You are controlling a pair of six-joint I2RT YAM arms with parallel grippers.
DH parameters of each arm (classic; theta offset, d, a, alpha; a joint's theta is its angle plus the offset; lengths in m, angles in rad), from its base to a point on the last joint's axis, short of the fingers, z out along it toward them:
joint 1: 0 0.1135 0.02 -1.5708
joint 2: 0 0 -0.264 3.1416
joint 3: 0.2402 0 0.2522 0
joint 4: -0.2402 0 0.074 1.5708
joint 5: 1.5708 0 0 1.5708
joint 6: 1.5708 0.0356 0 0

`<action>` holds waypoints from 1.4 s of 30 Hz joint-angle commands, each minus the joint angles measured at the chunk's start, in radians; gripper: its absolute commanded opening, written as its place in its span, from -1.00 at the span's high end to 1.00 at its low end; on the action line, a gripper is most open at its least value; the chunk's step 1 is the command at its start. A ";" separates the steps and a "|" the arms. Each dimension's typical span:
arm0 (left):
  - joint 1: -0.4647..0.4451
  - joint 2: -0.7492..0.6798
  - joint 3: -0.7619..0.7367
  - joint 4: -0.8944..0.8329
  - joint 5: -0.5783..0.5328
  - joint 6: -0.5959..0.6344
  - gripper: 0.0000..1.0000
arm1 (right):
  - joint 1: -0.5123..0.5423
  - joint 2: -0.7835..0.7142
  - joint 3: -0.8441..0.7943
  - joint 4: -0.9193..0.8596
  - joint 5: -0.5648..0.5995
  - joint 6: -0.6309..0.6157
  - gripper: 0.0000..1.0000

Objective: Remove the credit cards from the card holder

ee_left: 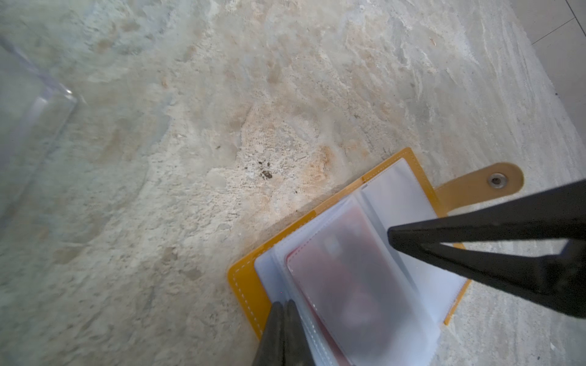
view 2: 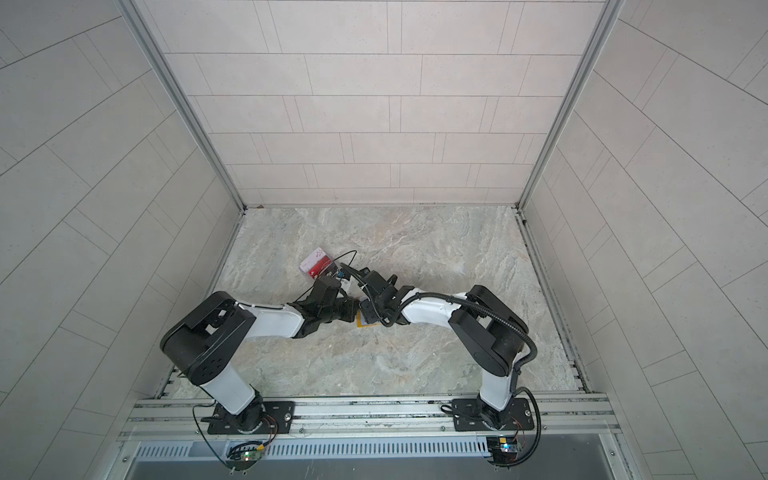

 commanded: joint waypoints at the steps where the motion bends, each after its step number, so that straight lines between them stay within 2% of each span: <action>1: 0.000 0.013 -0.025 0.015 -0.010 -0.007 1.00 | 0.009 0.021 0.018 -0.017 0.047 0.007 -0.30; 12: 0.000 0.010 -0.034 0.025 -0.003 -0.006 1.00 | 0.011 0.065 0.016 -0.018 0.061 0.007 -0.27; 22: 0.000 0.013 -0.033 0.021 0.003 0.005 1.00 | 0.008 0.071 0.018 -0.040 0.095 0.014 -0.05; 30: 0.000 0.023 -0.032 0.015 0.015 0.018 1.00 | -0.008 0.062 0.026 -0.054 0.108 0.016 0.03; 42: 0.000 0.024 -0.032 0.011 0.023 0.031 1.00 | -0.018 0.039 0.058 -0.136 0.233 -0.005 0.03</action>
